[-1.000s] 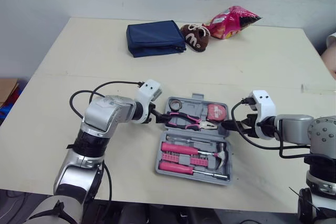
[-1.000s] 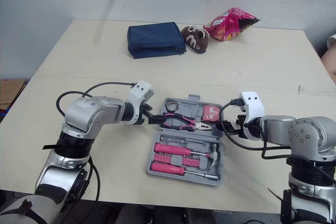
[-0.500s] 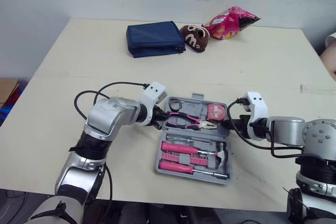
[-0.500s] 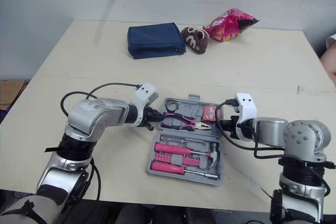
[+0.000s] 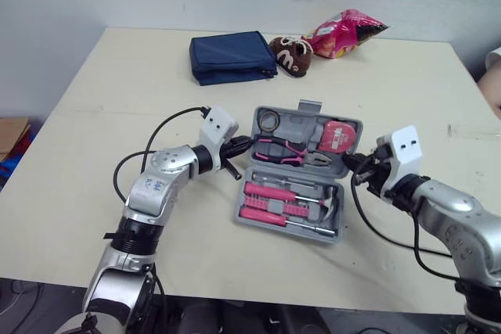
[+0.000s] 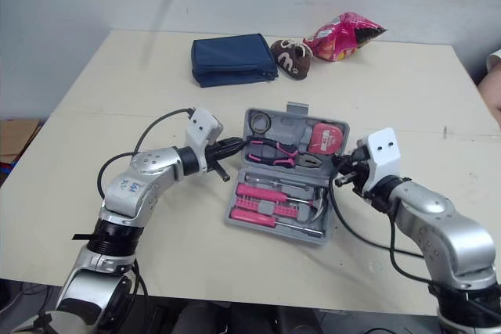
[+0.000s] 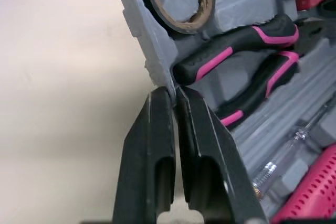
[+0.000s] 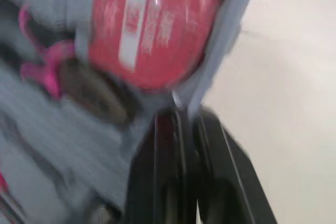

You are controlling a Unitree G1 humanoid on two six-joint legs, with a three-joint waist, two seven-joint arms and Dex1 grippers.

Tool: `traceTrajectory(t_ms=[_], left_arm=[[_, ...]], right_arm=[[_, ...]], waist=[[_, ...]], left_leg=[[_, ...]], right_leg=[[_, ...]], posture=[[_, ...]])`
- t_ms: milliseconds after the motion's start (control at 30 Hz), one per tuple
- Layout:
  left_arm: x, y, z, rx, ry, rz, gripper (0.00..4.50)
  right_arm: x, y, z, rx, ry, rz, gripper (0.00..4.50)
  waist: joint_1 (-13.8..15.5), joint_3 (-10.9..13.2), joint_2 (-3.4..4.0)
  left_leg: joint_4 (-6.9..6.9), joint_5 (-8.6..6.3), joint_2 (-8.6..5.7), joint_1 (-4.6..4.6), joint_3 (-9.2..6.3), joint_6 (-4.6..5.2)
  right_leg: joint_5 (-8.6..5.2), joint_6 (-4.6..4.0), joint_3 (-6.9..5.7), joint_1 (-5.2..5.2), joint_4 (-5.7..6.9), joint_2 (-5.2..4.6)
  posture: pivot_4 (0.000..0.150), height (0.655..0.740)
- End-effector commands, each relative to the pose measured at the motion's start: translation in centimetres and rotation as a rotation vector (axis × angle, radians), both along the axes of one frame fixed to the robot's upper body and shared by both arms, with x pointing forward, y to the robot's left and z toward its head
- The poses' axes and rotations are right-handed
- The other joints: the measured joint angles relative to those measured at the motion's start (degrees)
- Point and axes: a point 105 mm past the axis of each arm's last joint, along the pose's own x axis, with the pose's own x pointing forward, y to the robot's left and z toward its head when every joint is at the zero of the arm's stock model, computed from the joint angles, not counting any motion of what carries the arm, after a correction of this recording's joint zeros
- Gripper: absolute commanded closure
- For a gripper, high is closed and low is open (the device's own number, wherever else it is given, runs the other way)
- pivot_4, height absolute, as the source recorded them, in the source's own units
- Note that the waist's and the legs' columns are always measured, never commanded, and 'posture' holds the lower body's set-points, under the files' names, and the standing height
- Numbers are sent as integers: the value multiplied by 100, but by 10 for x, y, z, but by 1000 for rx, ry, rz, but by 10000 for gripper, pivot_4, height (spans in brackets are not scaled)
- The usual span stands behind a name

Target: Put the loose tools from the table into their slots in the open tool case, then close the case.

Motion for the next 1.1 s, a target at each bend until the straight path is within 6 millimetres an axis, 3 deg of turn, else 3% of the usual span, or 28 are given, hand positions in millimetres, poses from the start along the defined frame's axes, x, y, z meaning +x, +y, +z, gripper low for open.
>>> traceTrajectory(t_ms=[33, 167, 267, 300, 433, 500, 533, 667, 733, 833, 900, 1033, 1100], left_arm=[[-2, 1, 23, 0, -228, -27, 44771], [-15, 4, 4, 109, -360, -102, 44771], [-27, 9, -5, 152, -430, -143, 35479], [-31, 10, -6, 163, -458, -159, 30456], [-42, 22, -6, 221, -555, -178, 11931], [-39, 53, -19, 290, -492, -115, 1819], [-38, 75, -27, 334, -439, -74, 463], [-39, 138, -46, 367, -209, 22, 463], [-42, 143, -47, 369, -156, -6, 463], [-40, 125, -40, 307, -121, -99, 463], [-33, 109, -34, 275, -121, -147, 9533], [-19, 74, -22, 223, -141, -215, 27890], [-9, 51, -19, 215, -135, -255, 36952]], right_arm=[[-6, 12, 3, -104, -226, 119, 45000], [-10, 0, -29, -413, -376, 169, 45000], [-20, 1, -36, -550, -504, 240, 45000], [-24, 1, -37, -564, -520, 261, 45000], [-33, -12, -42, -656, -589, 248, 28160], [-42, -33, -50, -708, -529, 210, 17238], [-50, -46, -53, -723, -496, 178, 17049], [-81, -88, -59, -670, -326, 79, 17049], [-94, -90, -59, -620, -264, 98, 17049], [-117, -70, -64, -425, -108, 198, 17049], [-130, -53, -68, -304, 11, 262, 26312], [-138, -30, -74, -249, 130, 343, 45000], [-134, -20, -77, -232, 161, 359, 45000]], waist=[[4, 0, 0], [15, 0, 0], [11, 0, 0], [10, 0, 1], [8, -1, -2], [-8, -1, -2], [-25, -1, -2], [-34, -1, -2], [-28, -1, -3], [10, -1, -3], [28, -2, -8], [32, -4, -21], [28, -7, -27]], left_leg=[[1, -2, 1, 0, 5, 0], [8, -10, -1, -2, 15, 16], [9, -15, -1, 13, 27, 23], [9, -16, -1, 25, 31, 25], [12, -17, 1, 32, 31, 27], [13, -16, 1, 35, 37, 28], [12, -16, 2, 40, 40, 27], [-3, -13, 10, 55, 41, 20], [-5, -17, 9, 54, 39, 25], [3, -29, 4, 56, 43, 65], [12, -20, 4, 52, 35, 77], [18, -2, 4, 45, 32, 83], [22, 6, 4, 43, 32, 87]], right_leg=[[0, 0, 2, -1, -1, -1], [0, 0, 9, -1, -4, -6], [0, 0, 16, 9, -4, -10], [0, -1, 17, 18, -3, -11], [0, -2, 18, 24, 0, -12], [2, -4, 21, 22, 8, -13], [2, -4, 23, 22, 12, -13], [-3, -18, 20, 22, 16, -10], [-5, -22, 16, 23, 18, -13], [3, -17, 14, 37, 11, -26], [10, -9, 6, 45, 11, -27], [30, -11, 5, 46, 9, -27], [40, -13, 5, 45, 7, -27]], posture=[[1500, 7400], [1500, 7400], [1500, 7400], [1500, 7400], [1500, 7400], [1500, 7400], [1500, 7400], [1500, 7400], [1500, 7400], [1500, 7400], [1500, 7400], [1500, 7400], [1500, 7400]])
